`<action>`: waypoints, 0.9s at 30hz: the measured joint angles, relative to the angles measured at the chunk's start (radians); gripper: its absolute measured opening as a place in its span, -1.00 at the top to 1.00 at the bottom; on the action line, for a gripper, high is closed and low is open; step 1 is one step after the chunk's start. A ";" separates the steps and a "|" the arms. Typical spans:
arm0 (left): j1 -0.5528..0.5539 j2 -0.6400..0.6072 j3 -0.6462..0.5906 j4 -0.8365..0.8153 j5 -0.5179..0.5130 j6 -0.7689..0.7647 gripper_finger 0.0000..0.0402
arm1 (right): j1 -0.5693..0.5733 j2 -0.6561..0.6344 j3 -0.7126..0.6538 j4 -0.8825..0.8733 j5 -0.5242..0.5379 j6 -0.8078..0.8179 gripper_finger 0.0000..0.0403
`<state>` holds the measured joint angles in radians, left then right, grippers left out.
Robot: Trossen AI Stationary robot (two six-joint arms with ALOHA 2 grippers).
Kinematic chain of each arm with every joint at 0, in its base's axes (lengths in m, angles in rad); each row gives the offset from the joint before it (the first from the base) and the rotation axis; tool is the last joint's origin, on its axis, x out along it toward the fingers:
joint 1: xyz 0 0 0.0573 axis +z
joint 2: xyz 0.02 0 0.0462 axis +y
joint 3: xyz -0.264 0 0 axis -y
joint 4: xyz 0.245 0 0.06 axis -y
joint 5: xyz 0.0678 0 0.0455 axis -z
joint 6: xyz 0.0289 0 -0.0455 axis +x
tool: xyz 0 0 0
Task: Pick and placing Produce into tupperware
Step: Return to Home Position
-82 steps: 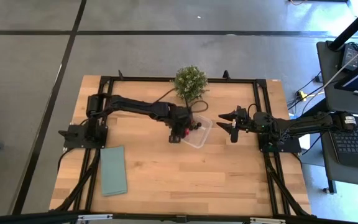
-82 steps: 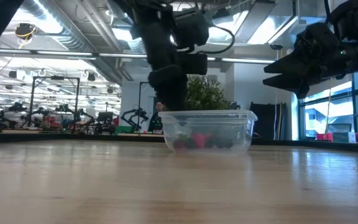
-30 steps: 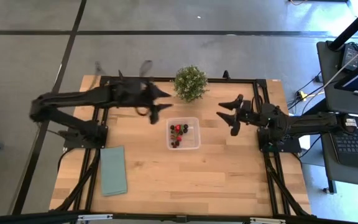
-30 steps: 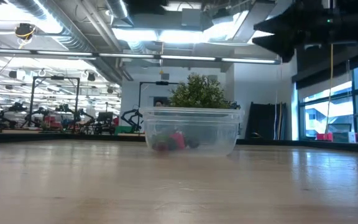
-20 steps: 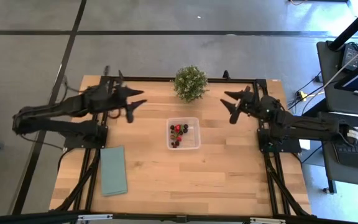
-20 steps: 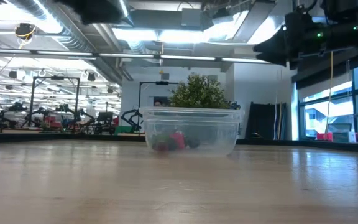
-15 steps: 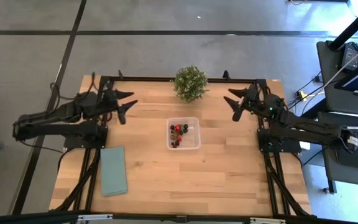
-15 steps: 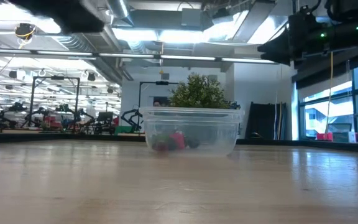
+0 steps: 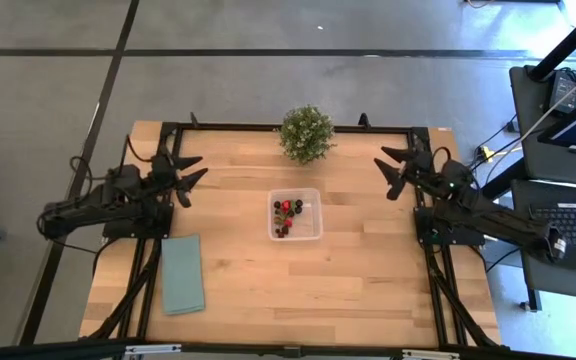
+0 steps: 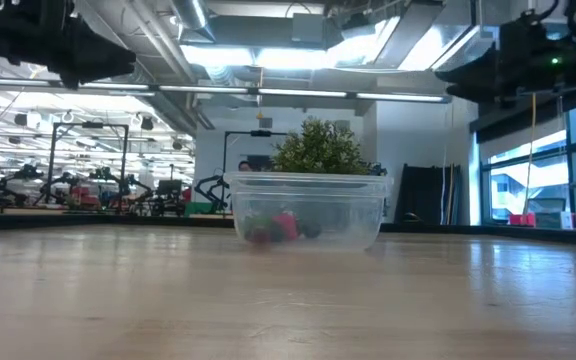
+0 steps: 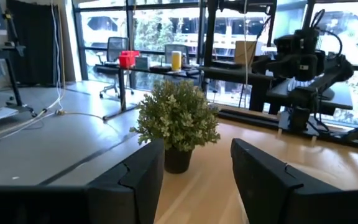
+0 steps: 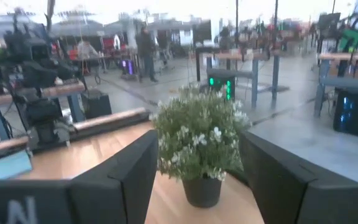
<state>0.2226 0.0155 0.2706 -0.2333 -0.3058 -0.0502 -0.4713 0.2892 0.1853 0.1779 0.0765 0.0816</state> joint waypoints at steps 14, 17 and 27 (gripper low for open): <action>0.000 -0.013 -0.148 0.065 -0.038 -0.055 0.11 | 0.000 -0.243 -0.157 0.056 0.000 0.000 -0.12; 0.000 -0.013 -0.179 0.096 -0.058 -0.071 0.11 | 0.001 -0.268 -0.179 0.056 0.000 0.020 -0.12; 0.000 -0.013 -0.215 0.148 -0.077 -0.079 0.11 | 0.001 -0.286 -0.179 0.056 0.000 -0.005 -0.12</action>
<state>0.2226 0.0025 0.0555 -0.0849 -0.3829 -0.1290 -0.4702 0.0036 0.0067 0.2335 0.0765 0.0769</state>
